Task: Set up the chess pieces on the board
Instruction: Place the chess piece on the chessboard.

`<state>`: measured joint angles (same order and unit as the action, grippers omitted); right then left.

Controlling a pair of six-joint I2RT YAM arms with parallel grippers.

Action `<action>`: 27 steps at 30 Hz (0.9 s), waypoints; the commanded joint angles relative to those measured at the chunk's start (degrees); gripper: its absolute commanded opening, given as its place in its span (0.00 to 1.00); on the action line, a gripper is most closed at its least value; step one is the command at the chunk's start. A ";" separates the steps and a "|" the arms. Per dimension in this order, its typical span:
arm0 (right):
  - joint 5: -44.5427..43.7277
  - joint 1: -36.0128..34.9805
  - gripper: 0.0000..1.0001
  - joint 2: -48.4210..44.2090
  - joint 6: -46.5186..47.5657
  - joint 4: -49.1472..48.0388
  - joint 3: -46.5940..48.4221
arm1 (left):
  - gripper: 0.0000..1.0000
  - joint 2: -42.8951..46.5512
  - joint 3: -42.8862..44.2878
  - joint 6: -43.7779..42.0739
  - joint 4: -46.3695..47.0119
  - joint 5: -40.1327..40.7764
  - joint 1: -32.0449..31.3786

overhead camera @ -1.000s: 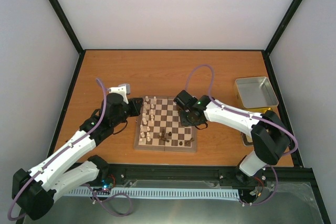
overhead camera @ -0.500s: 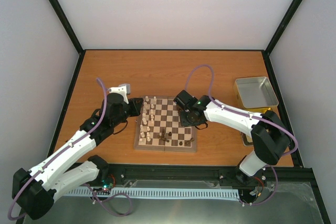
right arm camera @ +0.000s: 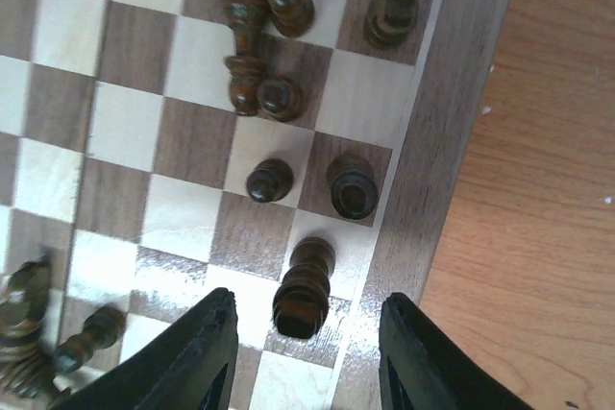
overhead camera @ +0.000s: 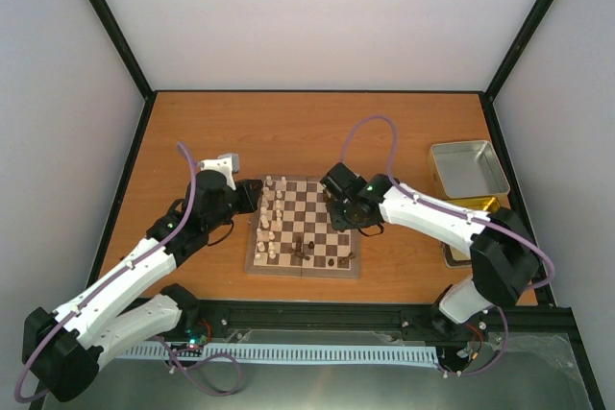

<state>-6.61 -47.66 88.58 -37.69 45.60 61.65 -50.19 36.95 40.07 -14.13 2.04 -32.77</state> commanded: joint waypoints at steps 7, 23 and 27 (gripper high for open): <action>2.37 -0.36 0.50 -14.58 2.58 -13.10 -4.72 | 0.01 0.65 1.80 -2.16 1.77 -2.22 0.43; 25.21 -0.42 0.62 -29.54 18.14 -50.12 -16.99 | 0.01 -0.26 3.90 0.20 14.78 -29.28 0.44; 28.61 -0.42 0.62 -29.41 18.59 -53.33 -17.67 | 0.01 -1.36 5.96 4.45 14.54 -31.38 0.43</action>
<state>16.27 -47.77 59.81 -21.80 -0.36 44.82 -50.76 38.89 39.77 -2.74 -24.27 -32.73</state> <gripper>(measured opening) 0.622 0.118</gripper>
